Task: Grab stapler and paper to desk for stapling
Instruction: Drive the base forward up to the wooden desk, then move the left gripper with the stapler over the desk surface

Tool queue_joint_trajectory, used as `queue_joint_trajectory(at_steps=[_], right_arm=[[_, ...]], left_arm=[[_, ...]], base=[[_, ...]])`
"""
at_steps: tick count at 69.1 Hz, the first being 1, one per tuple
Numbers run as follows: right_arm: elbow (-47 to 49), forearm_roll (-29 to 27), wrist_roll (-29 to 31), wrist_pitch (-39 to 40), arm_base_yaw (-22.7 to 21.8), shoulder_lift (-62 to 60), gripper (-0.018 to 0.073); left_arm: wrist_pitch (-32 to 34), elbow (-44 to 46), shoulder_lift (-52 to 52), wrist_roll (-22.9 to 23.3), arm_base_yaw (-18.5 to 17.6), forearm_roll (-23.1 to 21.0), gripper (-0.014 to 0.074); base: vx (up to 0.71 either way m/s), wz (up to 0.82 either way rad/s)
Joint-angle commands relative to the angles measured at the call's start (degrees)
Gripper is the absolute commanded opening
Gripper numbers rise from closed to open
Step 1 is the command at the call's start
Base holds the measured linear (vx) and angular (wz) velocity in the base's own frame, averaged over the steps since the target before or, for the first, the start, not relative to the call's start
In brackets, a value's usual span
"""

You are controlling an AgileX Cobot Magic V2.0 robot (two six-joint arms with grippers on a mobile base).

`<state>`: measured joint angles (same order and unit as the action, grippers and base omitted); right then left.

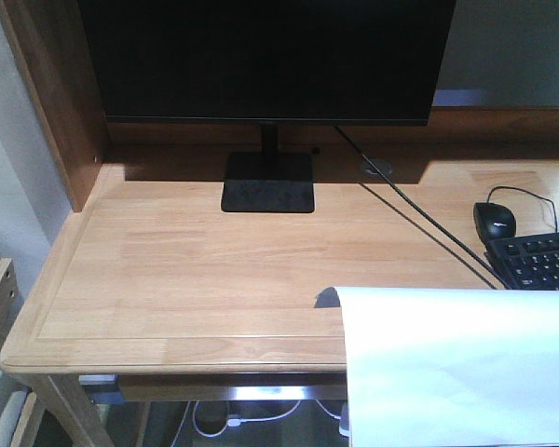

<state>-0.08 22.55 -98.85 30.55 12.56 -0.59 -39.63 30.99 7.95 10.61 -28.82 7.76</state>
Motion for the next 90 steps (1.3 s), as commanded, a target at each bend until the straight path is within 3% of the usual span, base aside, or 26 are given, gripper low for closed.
queue_joint_trajectory(at_steps=[1,68,90], right_arm=[[1.6,-0.6,0.7,3.2,0.1,0.5,-0.0005],[1.6,-0.6,0.7,3.2,0.1,0.5,-0.0005],[1.6,-0.6,0.7,3.2,0.1,0.5,-0.0005]], left_arm=[[6.6,1.6,0.8,0.2,-0.2,0.2,-0.0006],[6.8,1.6,0.8,0.2,-0.2,0.2,-0.0006],[19.4,2.4,5.0,0.2,-0.2,-2.9,-0.0006]], base=[[0.01,-0.01],[0.0,0.0],[0.0,0.0]])
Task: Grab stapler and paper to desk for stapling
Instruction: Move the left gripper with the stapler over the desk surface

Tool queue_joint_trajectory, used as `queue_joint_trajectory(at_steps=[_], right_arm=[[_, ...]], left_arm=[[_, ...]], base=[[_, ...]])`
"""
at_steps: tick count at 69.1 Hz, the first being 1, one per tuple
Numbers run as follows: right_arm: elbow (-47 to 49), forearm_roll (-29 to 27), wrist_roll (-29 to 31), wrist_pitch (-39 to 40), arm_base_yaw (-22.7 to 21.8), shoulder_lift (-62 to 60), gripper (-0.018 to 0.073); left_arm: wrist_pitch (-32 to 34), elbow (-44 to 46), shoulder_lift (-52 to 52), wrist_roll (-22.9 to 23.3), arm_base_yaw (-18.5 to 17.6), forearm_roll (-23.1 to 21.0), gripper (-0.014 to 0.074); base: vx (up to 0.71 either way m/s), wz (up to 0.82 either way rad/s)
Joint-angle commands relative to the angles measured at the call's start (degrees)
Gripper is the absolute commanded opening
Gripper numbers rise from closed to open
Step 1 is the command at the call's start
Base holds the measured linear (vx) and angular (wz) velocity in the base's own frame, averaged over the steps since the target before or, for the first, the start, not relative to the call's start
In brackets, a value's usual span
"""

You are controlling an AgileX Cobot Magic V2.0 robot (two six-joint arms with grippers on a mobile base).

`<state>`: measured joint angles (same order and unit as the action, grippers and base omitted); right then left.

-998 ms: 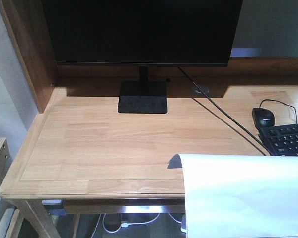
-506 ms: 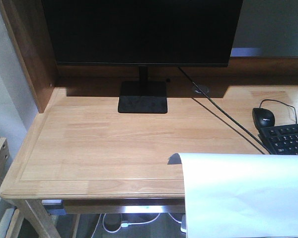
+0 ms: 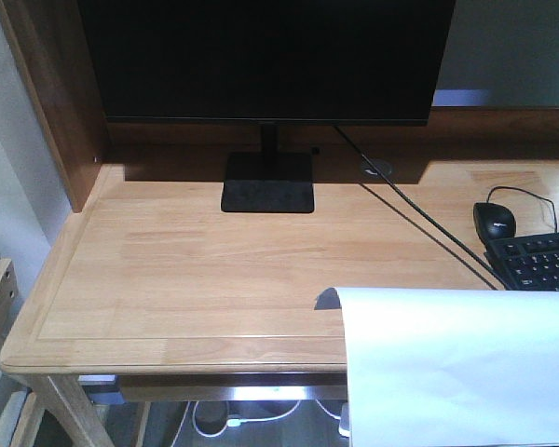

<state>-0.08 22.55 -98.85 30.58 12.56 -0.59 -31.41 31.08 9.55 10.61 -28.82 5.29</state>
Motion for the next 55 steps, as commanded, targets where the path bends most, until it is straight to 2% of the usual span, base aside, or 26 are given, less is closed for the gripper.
queue_joint_trajectory(at_steps=[1,11,25,34,38,47,55], right_arm=[[1.6,-0.6,0.7,3.2,0.1,0.5,-0.0005],[1.6,-0.6,0.7,3.2,0.1,0.5,-0.0005],[1.6,-0.6,0.7,3.2,0.1,0.5,-0.0005],[1.6,-0.6,0.7,3.2,0.1,0.5,-0.0005],[1.6,-0.6,0.7,3.2,0.1,0.5,-0.0005],[1.6,-0.6,0.7,3.2,0.1,0.5,-0.0005],[1.6,-0.6,0.7,3.2,0.1,0.5,-0.0005]], left_arm=[[11.7,2.5,3.7,0.2,-0.2,-0.4,-0.0006],[15.8,6.5,11.8,0.2,-0.2,-0.3,-0.0006],[14.9,14.9,26.8,-3.1,-0.2,1.1,-0.0006],[15.9,18.2,35.3,-3.2,-0.2,1.1,-0.0006],[17.4,18.9,38.5,-3.2,-0.2,1.1,-0.0006],[25.2,18.9,44.3,-3.2,-0.2,1.1,-0.0006],[28.3,18.9,48.7,-3.1,-0.2,1.1,-0.0006]], base=[[0.0,0.0],[0.0,0.0],[0.0,0.0],[0.0,0.0],[0.0,0.0],[0.0,0.0],[0.0,0.0]])
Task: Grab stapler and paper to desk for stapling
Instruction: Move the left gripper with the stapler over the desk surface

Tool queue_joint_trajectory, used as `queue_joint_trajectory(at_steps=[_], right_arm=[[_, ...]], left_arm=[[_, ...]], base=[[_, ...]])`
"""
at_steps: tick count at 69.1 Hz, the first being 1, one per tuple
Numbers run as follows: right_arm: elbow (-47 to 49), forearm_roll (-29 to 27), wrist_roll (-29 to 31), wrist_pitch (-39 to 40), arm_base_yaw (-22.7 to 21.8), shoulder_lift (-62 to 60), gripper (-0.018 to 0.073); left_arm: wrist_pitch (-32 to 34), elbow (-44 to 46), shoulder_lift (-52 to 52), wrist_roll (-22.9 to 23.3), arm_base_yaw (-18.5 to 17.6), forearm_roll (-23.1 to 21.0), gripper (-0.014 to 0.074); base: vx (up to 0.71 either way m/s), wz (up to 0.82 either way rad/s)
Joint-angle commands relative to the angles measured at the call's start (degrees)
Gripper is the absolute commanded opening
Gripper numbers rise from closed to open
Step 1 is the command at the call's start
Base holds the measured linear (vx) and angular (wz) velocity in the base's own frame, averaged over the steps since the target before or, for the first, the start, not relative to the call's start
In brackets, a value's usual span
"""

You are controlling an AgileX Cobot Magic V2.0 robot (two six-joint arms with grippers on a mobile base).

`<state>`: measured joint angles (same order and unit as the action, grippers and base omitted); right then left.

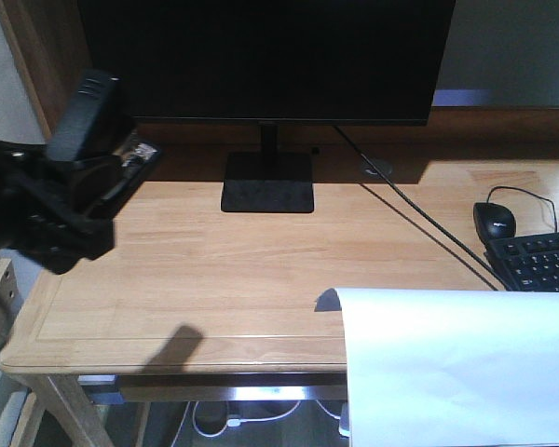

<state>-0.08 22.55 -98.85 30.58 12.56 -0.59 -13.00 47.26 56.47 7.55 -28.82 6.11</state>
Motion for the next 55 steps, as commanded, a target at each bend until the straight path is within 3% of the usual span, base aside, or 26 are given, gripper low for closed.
queue_joint_trajectory(at_steps=[1,10,31,38,46,55], right_arm=[[1.6,-0.6,0.7,3.2,0.1,0.5,-0.0005],[1.6,-0.6,0.7,3.2,0.1,0.5,-0.0005],[1.6,-0.6,0.7,3.2,0.1,0.5,-0.0005],[1.6,-0.6,0.7,3.2,0.1,0.5,-0.0005],[1.6,-0.6,0.7,3.2,0.1,0.5,-0.0005],[1.6,-0.6,0.7,3.2,0.1,0.5,-0.0005]], left_arm=[[10.1,2.7,2.3,0.0,-0.2,0.3,-0.0006],[9.4,2.9,6.1,0.0,-0.2,0.3,-0.0006],[-2.2,11.3,15.9,-3.0,-0.2,0.1,-0.0006],[-5.4,15.3,20.0,-4.3,-0.2,-1.9,-0.0006],[-9.0,19.9,24.6,-10.5,-0.2,-8.5,-0.0006],[-12.6,24.7,29.7,-22.1,-0.2,-19.5,-0.0006]], base=[[0.0,0.0],[0.0,0.0],[0.0,0.0],[0.0,0.0],[0.0,0.0],[0.0,0.0]])
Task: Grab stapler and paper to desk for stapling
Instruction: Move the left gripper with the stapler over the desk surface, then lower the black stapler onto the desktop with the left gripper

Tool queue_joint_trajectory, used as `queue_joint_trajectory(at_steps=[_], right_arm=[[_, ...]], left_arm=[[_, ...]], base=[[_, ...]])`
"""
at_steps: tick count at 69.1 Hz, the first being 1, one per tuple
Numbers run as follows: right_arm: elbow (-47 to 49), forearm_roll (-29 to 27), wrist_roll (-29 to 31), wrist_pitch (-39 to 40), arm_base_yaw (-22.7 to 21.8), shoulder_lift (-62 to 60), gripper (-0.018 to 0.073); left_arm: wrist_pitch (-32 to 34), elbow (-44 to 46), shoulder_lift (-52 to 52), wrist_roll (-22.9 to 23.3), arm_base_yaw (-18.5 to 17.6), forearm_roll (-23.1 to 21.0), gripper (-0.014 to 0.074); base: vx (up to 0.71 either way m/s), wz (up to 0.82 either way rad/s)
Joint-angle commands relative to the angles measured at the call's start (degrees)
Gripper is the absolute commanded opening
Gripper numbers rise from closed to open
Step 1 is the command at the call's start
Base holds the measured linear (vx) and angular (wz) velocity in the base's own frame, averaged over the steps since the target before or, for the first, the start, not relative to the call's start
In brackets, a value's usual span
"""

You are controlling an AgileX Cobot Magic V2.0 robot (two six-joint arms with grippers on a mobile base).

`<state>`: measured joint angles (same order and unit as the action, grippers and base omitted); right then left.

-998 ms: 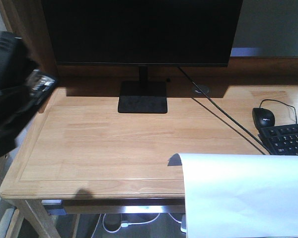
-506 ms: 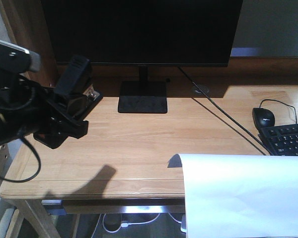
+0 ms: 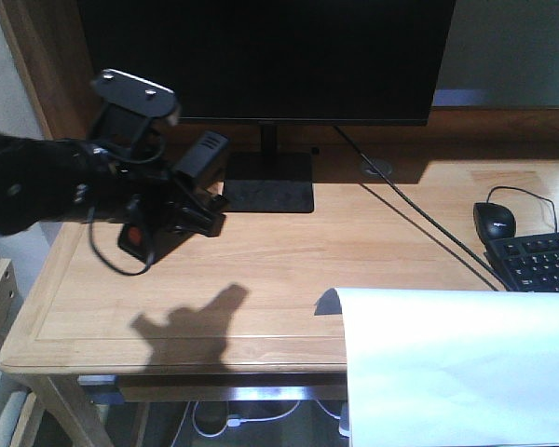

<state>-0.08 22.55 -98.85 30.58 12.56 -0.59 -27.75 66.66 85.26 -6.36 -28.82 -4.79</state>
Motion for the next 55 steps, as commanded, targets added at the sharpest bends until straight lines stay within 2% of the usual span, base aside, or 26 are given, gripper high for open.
queue_joint_trajectory(at_steps=[1,10,15,25,30,32,40,45,55], right_arm=[[1.6,-0.6,0.7,3.2,0.1,0.5,-0.0005],[1.6,-0.6,0.7,3.2,0.1,0.5,-0.0005],[1.6,-0.6,0.7,3.2,0.1,0.5,-0.0005],[1.6,-0.6,0.7,3.2,0.1,0.5,-0.0005],[1.6,-0.6,0.7,3.2,0.1,0.5,-0.0005],[1.6,-0.6,0.7,3.2,0.1,0.5,-0.0005],[1.6,-0.6,0.7,3.2,0.1,0.5,-0.0005],[1.6,-0.6,0.7,3.2,0.1,0.5,-0.0005],[1.6,-0.6,0.7,3.2,0.1,0.5,-0.0005]], left_arm=[[1.6,5.9,1.4,-9.8,-0.2,-10.0,-0.0006],[-3.1,10.4,5.5,-22.2,1.1,-20.6,-0.0006],[-4.7,12.3,7.0,-26.4,2.8,-25.8,-0.0006],[-6.6,14.7,8.7,-33.5,7.7,-32.2,-0.0006],[-8.7,15.4,9.4,-39.4,9.9,-35.4,-0.0006],[-9.8,15.6,9.7,-43.3,10.8,-37.6,-0.0006],[-17.0,17.1,11.4,-53.7,13.9,-44.1,-0.0006],[-21.6,18.3,12.9,-58.8,15.1,-46.3,-0.0006],[-25.0,20.9,15.6,-63.9,15.8,-46.6,-0.0006]], base=[[0.0,0.0],[0.0,0.0],[0.0,0.0],[0.0,0.0],[0.0,0.0],[0.0,0.0],[0.0,0.0],[0.0,0.0],[0.0,0.0]])
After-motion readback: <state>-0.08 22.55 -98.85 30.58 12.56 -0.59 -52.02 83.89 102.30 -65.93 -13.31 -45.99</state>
